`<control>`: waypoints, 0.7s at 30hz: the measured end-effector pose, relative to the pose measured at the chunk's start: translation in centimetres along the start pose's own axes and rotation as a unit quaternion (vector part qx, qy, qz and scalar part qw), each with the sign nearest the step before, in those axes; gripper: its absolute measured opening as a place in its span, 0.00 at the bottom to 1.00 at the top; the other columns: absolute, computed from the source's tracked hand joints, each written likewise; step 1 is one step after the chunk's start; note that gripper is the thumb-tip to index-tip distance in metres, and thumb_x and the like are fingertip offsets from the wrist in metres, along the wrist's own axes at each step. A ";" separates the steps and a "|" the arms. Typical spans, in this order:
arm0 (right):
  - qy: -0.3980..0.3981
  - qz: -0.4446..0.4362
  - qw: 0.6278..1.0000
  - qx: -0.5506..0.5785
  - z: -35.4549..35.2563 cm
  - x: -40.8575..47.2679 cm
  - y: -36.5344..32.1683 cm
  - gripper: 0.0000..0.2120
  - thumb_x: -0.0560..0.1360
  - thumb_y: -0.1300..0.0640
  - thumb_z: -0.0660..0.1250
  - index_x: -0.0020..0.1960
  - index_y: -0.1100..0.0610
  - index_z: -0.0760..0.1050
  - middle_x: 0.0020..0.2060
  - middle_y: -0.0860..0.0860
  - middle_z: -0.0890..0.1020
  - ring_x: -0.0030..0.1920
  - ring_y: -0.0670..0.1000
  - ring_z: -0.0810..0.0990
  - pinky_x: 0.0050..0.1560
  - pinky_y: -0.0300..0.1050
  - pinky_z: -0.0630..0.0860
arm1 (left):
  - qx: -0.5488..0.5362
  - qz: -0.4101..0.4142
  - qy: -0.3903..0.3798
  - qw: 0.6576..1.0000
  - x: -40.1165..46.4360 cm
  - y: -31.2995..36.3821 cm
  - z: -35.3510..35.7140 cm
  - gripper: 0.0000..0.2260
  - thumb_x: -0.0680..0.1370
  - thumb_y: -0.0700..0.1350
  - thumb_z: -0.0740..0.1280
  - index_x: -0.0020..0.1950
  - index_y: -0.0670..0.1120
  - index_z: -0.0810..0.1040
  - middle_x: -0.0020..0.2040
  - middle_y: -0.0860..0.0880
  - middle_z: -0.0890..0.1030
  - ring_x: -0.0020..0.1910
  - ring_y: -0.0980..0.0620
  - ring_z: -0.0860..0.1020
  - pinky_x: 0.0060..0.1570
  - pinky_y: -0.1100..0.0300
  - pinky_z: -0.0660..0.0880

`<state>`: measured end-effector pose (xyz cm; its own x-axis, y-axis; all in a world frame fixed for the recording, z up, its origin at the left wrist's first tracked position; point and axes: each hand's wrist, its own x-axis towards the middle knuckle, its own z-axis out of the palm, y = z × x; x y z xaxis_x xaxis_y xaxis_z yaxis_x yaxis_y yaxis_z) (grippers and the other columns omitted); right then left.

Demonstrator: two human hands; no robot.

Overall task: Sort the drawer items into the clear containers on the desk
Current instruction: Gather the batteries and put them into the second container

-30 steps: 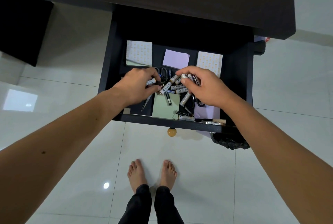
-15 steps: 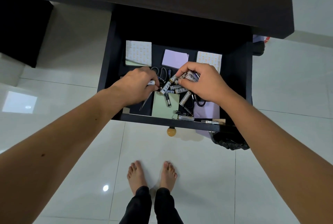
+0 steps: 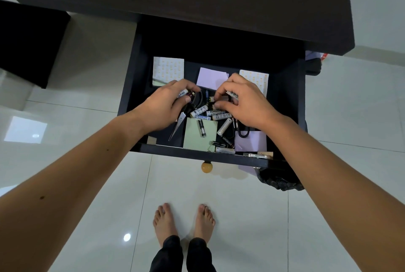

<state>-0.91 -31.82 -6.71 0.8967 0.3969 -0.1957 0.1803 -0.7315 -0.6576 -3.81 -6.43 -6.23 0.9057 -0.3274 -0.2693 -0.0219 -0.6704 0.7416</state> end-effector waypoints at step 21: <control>0.008 0.032 0.999 -0.013 -0.6 -0.5 -0.5 0.11 0.79 0.42 0.72 0.54 0.48 0.79 0.47 0.45 0.81 0.44 0.44 0.78 0.43 0.43 0.72 | 0.089 -0.004 -0.009 0.996 1.5 -0.2 -0.1 0.14 0.82 0.44 0.72 0.65 0.53 0.76 0.55 0.47 0.83 0.49 0.49 0.80 0.55 0.50 0.80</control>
<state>-1.24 -32.01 -5.90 0.9132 0.3404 -0.2240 0.1329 -0.7685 -0.6258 -2.42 -6.76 -6.72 0.8982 -0.3322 -0.2879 -0.0905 -0.7807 0.6183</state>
